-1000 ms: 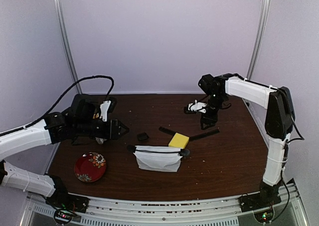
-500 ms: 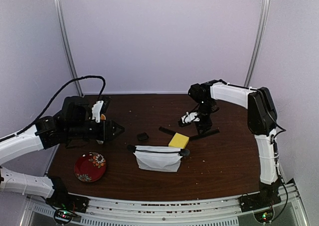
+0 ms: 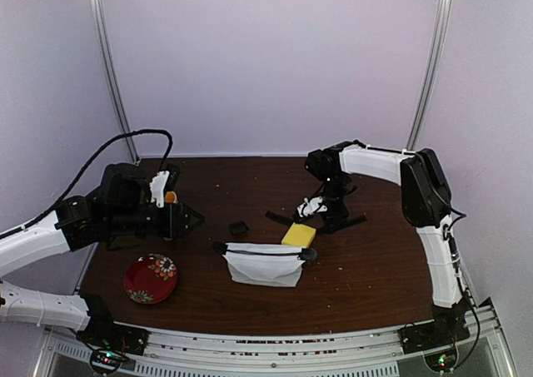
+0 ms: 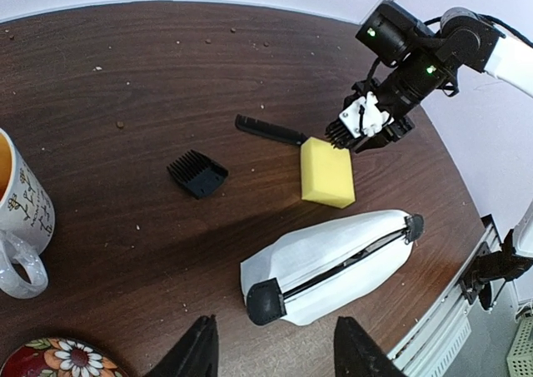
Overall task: Sort the hair-cutting tools
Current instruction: Pick up the comb from the center of the board.
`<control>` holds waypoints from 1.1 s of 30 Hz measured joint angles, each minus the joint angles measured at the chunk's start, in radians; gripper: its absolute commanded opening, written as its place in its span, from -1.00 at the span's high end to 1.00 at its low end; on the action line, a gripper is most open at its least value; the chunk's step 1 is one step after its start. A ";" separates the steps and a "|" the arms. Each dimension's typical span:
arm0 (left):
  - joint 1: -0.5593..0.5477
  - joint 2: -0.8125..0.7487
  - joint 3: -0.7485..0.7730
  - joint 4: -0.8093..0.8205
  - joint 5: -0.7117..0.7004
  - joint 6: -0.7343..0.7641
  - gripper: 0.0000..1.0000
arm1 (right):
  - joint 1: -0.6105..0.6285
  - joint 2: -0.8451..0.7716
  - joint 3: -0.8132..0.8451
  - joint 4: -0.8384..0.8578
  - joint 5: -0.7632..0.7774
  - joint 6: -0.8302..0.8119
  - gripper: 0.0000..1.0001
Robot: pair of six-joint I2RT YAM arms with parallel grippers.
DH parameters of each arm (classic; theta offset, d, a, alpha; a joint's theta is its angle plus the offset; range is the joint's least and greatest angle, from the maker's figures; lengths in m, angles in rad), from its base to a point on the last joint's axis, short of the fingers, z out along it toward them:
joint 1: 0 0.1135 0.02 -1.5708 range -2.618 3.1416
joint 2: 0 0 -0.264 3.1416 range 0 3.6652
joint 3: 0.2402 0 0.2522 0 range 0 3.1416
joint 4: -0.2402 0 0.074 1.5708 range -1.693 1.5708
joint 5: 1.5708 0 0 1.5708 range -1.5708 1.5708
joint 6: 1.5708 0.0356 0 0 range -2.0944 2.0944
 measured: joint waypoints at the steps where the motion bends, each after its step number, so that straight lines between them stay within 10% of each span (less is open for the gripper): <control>1: 0.000 0.000 -0.001 -0.002 -0.001 -0.001 0.00 | 0.002 0.005 0.005 0.000 0.003 -0.001 0.08; 33: 0.000 0.006 -0.005 -0.015 -0.017 -0.003 -0.01 | 0.045 -0.016 -0.063 0.080 0.084 0.083 0.56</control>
